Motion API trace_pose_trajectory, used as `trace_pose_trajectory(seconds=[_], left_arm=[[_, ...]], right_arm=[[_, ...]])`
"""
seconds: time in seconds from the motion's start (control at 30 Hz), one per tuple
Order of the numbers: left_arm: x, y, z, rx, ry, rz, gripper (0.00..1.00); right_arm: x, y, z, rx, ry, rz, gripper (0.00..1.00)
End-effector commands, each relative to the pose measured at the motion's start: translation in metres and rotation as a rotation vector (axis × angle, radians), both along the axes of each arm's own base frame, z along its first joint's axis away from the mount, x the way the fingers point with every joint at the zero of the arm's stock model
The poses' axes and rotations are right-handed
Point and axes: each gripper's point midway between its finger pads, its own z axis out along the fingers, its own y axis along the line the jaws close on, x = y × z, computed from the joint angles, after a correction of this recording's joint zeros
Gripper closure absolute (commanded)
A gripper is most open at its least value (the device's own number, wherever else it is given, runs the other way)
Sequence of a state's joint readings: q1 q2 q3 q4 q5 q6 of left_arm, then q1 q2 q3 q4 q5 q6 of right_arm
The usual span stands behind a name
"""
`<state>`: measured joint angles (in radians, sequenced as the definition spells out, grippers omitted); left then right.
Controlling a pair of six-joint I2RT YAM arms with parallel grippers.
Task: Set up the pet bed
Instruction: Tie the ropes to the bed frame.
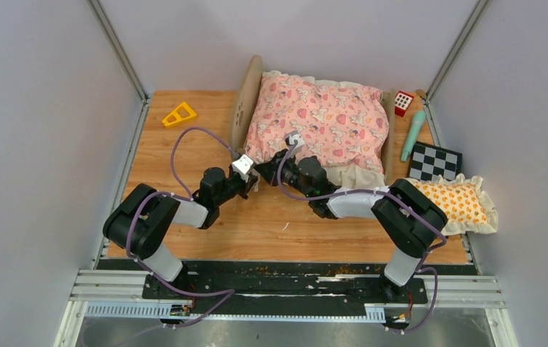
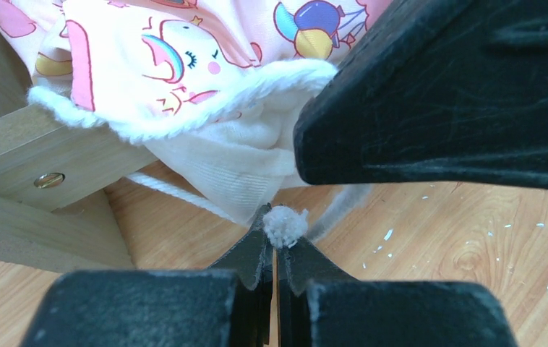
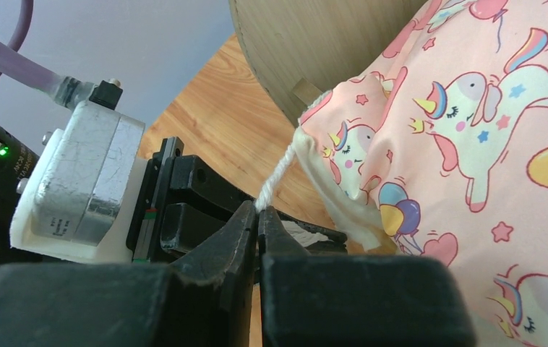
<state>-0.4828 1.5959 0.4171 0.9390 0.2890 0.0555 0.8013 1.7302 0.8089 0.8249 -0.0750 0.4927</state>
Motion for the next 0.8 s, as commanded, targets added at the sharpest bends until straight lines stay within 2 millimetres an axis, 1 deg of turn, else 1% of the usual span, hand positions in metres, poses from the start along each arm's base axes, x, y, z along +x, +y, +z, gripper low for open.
trace_pose_trajectory(seconds=[0.0, 0.13, 0.27, 0.43, 0.57, 0.67, 0.77], left_arm=[[0.012, -0.012, 0.022, -0.018, -0.082, -0.042, 1.00], [0.007, -0.015, 0.024, -0.032, -0.095, -0.068, 1.00], [0.003, -0.022, 0.025, -0.039, -0.098, -0.118, 1.00], [-0.002, -0.027, 0.030, -0.057, -0.105, -0.158, 1.00], [-0.002, -0.029, 0.033, -0.072, -0.102, -0.159, 1.00], [0.000, -0.030, 0.039, -0.099, -0.103, -0.151, 1.00], [0.004, -0.032, 0.042, -0.110, -0.094, -0.141, 1.00]], right_arm=[[0.005, 0.005, 0.028, 0.009, -0.065, 0.022, 0.97], [0.008, 0.009, 0.023, -0.001, -0.052, 0.034, 0.96], [0.009, 0.014, 0.020, -0.020, -0.033, 0.048, 0.93], [0.009, 0.011, 0.015, -0.051, -0.015, 0.039, 0.88], [0.007, 0.008, 0.011, -0.077, 0.003, 0.038, 0.85], [0.006, 0.007, 0.009, -0.088, 0.012, 0.040, 0.84], [0.006, 0.005, 0.011, -0.087, 0.010, 0.036, 0.85]])
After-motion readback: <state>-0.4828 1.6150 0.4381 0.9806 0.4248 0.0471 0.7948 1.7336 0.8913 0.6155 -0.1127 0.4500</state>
